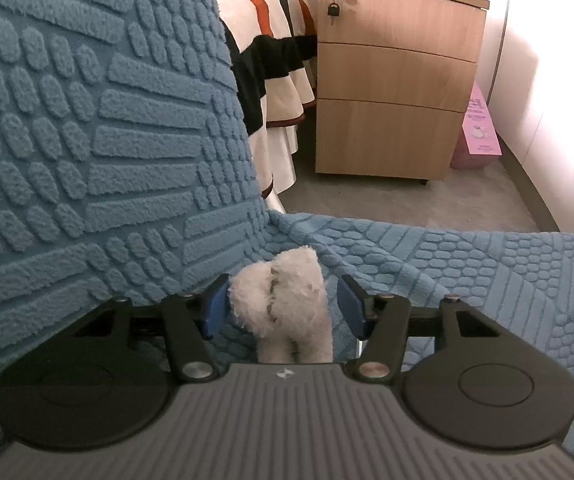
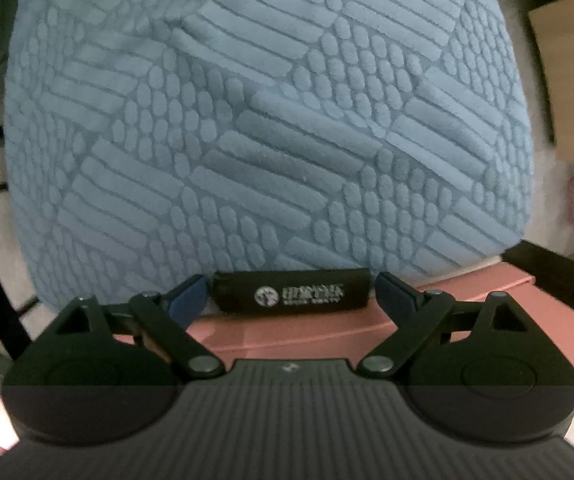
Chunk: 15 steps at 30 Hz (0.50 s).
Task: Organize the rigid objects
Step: 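Close the left gripper on the white plush toy while the right gripper grasps the USB stick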
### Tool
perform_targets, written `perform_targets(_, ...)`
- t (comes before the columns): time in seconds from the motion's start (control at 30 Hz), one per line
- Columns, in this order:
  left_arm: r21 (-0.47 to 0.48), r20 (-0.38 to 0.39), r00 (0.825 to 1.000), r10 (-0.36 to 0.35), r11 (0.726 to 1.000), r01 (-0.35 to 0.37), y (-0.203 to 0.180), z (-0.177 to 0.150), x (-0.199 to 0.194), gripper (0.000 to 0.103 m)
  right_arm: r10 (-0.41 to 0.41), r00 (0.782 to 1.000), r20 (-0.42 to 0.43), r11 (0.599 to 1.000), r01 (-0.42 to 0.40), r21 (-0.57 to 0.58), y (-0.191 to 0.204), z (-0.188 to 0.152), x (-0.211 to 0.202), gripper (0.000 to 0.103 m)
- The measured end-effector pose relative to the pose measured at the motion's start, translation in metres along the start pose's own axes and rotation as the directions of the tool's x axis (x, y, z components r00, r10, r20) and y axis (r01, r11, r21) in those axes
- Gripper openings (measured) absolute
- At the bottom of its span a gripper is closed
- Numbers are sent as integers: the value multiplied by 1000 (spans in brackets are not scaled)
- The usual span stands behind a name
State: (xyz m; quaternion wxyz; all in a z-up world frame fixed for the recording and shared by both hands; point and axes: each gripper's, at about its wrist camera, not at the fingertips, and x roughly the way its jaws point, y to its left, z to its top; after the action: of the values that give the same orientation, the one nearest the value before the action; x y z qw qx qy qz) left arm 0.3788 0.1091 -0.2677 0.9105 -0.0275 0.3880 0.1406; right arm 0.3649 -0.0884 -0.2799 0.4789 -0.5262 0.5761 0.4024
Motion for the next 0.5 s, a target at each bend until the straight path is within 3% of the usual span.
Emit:
perform_targets(0.1,-22,-16,1000,-6,1000,6,4,0,6,51,33,999,-5,999,-33,24,-6,4,2,93)
perform_targets(0.23,-26,-10,1000,-12,1000,12,6,2,8,47,47,999,8,998,-48,30,-15,6,4,94)
perform_targets(0.33,-1,5,1000,-4,1000,4,3,2,1,47,55,998,34,996,-58,68,-25,-4,1,84)
perform_targets(0.5,-11,18,999,-39,999,39,1,2,-13,46,55,997,52,993,-60,104,-29,-10,-5,84)
